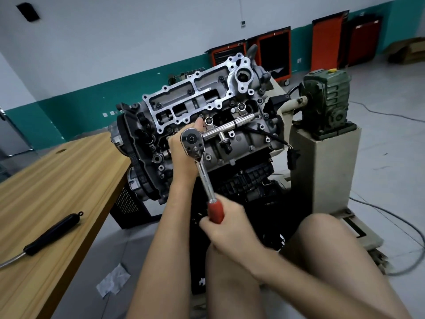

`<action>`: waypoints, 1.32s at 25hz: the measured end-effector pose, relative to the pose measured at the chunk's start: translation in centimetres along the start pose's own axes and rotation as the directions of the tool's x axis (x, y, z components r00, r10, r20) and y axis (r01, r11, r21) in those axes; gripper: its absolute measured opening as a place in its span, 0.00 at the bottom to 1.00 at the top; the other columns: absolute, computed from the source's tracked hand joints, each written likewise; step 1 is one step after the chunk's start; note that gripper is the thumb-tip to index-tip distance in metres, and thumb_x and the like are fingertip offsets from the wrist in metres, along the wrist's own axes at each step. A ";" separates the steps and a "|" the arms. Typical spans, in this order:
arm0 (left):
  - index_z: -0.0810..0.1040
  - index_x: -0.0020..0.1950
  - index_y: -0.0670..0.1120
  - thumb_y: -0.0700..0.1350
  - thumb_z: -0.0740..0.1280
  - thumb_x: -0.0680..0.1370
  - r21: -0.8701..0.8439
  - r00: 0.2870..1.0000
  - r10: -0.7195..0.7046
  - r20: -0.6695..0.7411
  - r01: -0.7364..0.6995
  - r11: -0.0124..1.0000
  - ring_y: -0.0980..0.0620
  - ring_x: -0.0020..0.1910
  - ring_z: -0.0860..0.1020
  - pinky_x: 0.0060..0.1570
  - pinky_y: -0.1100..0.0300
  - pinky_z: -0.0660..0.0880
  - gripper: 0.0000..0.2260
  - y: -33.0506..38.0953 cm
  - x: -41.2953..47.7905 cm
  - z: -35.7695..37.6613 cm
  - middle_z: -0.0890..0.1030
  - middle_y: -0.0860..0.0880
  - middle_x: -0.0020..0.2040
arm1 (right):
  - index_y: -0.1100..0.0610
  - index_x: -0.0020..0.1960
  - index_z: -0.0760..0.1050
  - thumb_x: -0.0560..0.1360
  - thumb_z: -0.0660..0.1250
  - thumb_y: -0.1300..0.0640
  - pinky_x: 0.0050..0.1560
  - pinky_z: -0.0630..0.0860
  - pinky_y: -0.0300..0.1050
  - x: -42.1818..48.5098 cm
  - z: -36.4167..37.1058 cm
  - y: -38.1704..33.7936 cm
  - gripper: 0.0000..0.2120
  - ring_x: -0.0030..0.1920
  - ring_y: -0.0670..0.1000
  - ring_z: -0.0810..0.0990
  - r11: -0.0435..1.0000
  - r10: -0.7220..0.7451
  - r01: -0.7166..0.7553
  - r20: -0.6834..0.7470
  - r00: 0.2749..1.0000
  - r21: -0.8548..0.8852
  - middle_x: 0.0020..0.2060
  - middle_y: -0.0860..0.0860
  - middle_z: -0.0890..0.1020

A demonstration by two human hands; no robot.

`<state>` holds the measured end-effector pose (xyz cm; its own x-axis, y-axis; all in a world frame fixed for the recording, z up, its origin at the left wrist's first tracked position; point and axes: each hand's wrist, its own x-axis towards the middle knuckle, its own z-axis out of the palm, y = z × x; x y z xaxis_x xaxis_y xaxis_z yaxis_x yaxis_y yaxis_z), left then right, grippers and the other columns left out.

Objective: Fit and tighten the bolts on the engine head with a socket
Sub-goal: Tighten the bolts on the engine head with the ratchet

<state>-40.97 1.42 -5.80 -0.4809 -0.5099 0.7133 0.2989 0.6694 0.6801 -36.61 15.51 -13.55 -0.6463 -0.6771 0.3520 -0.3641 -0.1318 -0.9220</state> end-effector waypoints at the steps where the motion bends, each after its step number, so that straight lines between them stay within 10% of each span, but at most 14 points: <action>1: 0.57 0.26 0.50 0.47 0.63 0.79 0.029 1.000 0.016 0.020 -0.017 0.999 0.47 0.28 0.58 0.35 0.51 0.61 0.24 0.1 0.1 -0.1 0.60 0.50 0.26 | 0.49 0.30 0.64 0.67 0.67 0.66 0.26 0.62 0.34 0.6 -2.4 -0.1 0.16 0.23 0.42 0.64 0.993 -0.033 0.037 0.034 0.999 -0.113 0.21 0.43 0.67; 8: 0.63 0.24 0.47 0.43 0.64 0.79 0.096 0.995 0.023 0.098 -0.033 0.995 0.49 0.29 0.61 0.33 0.49 0.65 0.23 -0.1 0.8 -0.2 0.62 0.48 0.25 | 0.47 0.37 0.68 0.70 0.68 0.61 0.30 0.69 0.40 10.0 -16.7 -6.7 0.12 0.27 0.41 0.72 0.398 -0.176 0.398 0.357 0.918 -0.827 0.26 0.44 0.73; 11: 0.63 0.26 0.50 0.45 0.64 0.79 -0.071 0.999 -0.052 0.008 0.052 0.996 0.47 0.31 0.63 0.39 0.53 0.67 0.22 -0.2 0.1 -0.3 0.65 0.50 0.27 | 0.47 0.36 0.65 0.69 0.68 0.61 0.29 0.67 0.39 6.9 -13.5 -4.1 0.14 0.27 0.47 0.73 0.559 -0.197 0.307 0.236 0.952 -0.770 0.26 0.44 0.71; 15: 0.60 0.26 0.53 0.46 0.63 0.80 -0.089 0.998 -0.041 -0.037 0.037 0.995 0.55 0.28 0.60 0.34 0.60 0.63 0.23 0.4 -0.4 0.5 0.61 0.57 0.25 | 0.49 0.31 0.63 0.67 0.67 0.66 0.29 0.62 0.38 1.1 -3.3 0.0 0.18 0.26 0.46 0.66 0.964 -0.125 0.104 -0.071 0.990 -0.246 0.23 0.46 0.67; 18: 0.60 0.29 0.42 0.47 0.62 0.80 -0.082 0.999 -0.021 -0.026 0.018 0.997 0.56 0.27 0.58 0.32 0.70 0.63 0.22 0.2 -0.3 0.0 0.59 0.50 0.27 | 0.46 0.31 0.67 0.67 0.64 0.64 0.27 0.63 0.35 -0.1 2.3 0.0 0.14 0.24 0.43 0.64 0.999 0.024 -0.021 -0.061 0.998 0.038 0.22 0.44 0.68; 20: 0.61 0.28 0.40 0.47 0.62 0.80 -0.028 0.999 -0.023 0.034 0.024 0.999 0.52 0.29 0.61 0.34 0.63 0.64 0.23 -0.1 -0.2 -0.5 0.62 0.47 0.28 | 0.49 0.30 0.64 0.68 0.66 0.66 0.28 0.62 0.36 0.5 -0.9 -0.3 0.17 0.24 0.43 0.63 0.992 -0.033 0.032 -0.007 0.999 -0.124 0.22 0.45 0.66; 25: 0.57 0.25 0.49 0.43 0.63 0.80 0.073 0.991 0.032 0.129 -0.042 0.996 0.46 0.29 0.59 0.37 0.46 0.63 0.24 0.4 0.5 -0.4 0.61 0.49 0.25 | 0.46 0.36 0.68 0.70 0.67 0.63 0.29 0.66 0.35 7.5 -15.2 -5.4 0.14 0.24 0.40 0.71 0.531 -0.131 0.369 0.357 0.925 -0.763 0.25 0.44 0.71; 28: 0.62 0.25 0.47 0.43 0.63 0.80 0.056 0.995 0.027 0.099 -0.033 0.998 0.53 0.28 0.61 0.38 0.49 0.66 0.23 0.0 0.4 -0.4 0.62 0.56 0.24 | 0.47 0.38 0.70 0.70 0.68 0.60 0.27 0.63 0.35 10.0 -16.7 -7.4 0.10 0.26 0.40 0.70 0.302 -0.220 0.435 0.382 0.898 -0.848 0.25 0.43 0.71; 33: 0.65 0.25 0.55 0.44 0.64 0.79 -0.035 0.998 -0.041 -0.037 0.040 0.999 0.55 0.29 0.64 0.40 0.52 0.69 0.22 0.0 -0.4 0.7 0.66 0.59 0.26 | 0.47 0.31 0.61 0.67 0.68 0.65 0.31 0.64 0.41 2.7 -9.0 -0.8 0.20 0.26 0.48 0.67 0.841 -0.186 0.187 0.053 0.981 -0.507 0.24 0.46 0.68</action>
<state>-41.38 2.04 -6.16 -0.4615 -0.5570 0.6904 0.3085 0.6289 0.7136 -44.13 20.28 -10.42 -0.5309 -0.6780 0.5083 -0.7671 0.1297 -0.6283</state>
